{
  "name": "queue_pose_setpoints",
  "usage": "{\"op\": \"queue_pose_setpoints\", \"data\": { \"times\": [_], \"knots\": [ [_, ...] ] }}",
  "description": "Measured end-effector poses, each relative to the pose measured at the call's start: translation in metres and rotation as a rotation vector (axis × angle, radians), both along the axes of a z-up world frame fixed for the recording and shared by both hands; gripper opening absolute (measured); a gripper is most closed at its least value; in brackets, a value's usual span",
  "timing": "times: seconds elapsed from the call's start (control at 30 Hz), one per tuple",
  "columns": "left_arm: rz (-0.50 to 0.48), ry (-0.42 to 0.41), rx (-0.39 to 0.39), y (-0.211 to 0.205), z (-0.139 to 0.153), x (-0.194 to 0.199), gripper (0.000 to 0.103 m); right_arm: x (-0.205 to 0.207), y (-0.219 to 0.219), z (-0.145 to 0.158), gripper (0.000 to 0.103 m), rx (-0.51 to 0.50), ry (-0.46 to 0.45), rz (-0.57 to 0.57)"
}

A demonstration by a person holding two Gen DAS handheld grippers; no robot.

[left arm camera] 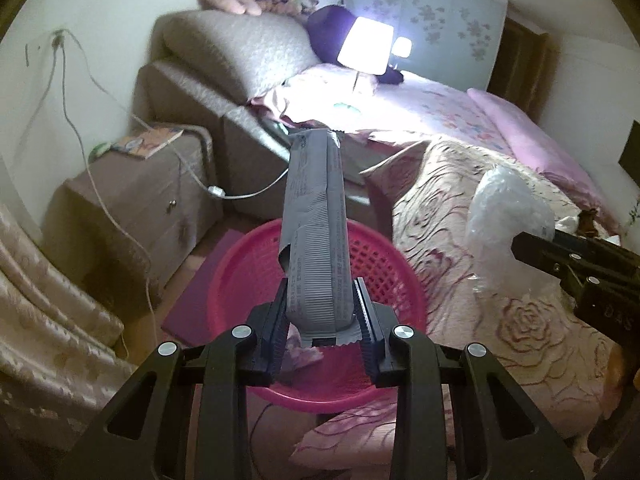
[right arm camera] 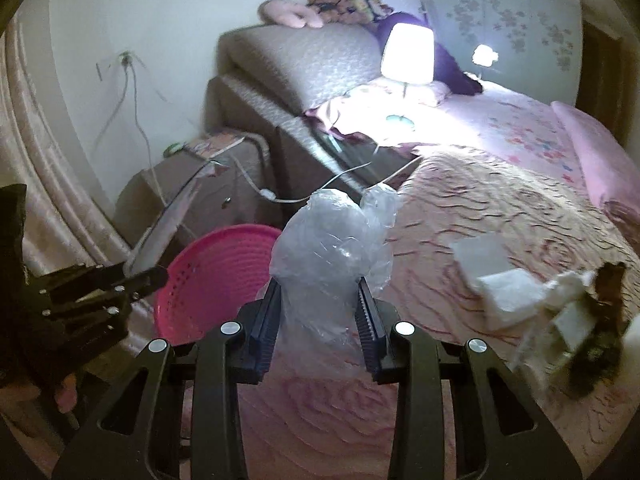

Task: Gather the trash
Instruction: 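Carry both items over the pink wastebasket and open both tools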

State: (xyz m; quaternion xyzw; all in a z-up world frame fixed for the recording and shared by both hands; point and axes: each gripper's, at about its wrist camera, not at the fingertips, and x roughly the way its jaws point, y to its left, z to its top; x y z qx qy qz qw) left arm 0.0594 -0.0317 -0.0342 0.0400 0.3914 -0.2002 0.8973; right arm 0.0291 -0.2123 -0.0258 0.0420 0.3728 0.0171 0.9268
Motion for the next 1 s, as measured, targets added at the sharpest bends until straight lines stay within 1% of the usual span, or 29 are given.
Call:
{"op": "queue_pose_setpoints", "data": {
  "times": [0.27,0.4,0.47,0.53,0.63,0.67,0.73,0.8,0.9,1.0],
  "knots": [
    [0.028,0.036,0.03,0.004,-0.023,0.01,0.029,0.023,0.022,-0.013,0.035,-0.013,0.033,0.041],
    [0.045,0.053,0.035,0.009,-0.029,0.015,0.029,0.035,0.031,-0.021,0.036,-0.013,0.054,0.069],
    [0.052,0.057,0.036,0.011,-0.031,0.016,0.03,0.039,0.034,-0.024,0.039,-0.006,0.064,0.075],
    [0.054,0.069,0.03,0.011,-0.032,0.018,0.03,0.04,0.036,-0.026,0.045,0.008,0.07,0.078],
    [0.058,0.075,0.034,0.012,-0.034,0.018,0.031,0.041,0.037,-0.027,0.05,0.009,0.069,0.075],
    [0.06,0.078,0.034,0.012,-0.035,0.019,0.032,0.041,0.037,-0.027,0.05,0.01,0.068,0.073],
    [0.066,0.081,0.034,0.012,-0.036,0.02,0.038,0.04,0.036,-0.028,0.051,0.01,0.068,0.068],
    [0.07,0.078,0.036,0.012,-0.036,0.02,0.047,0.039,0.034,-0.028,0.051,0.016,0.069,0.061],
    [0.08,0.067,0.039,0.012,-0.034,0.019,0.058,0.036,0.03,-0.029,0.051,0.025,0.069,0.053],
    [0.088,0.065,0.037,0.014,-0.033,0.019,0.059,0.033,0.028,-0.029,0.051,0.03,0.066,0.05]
  ]
}}
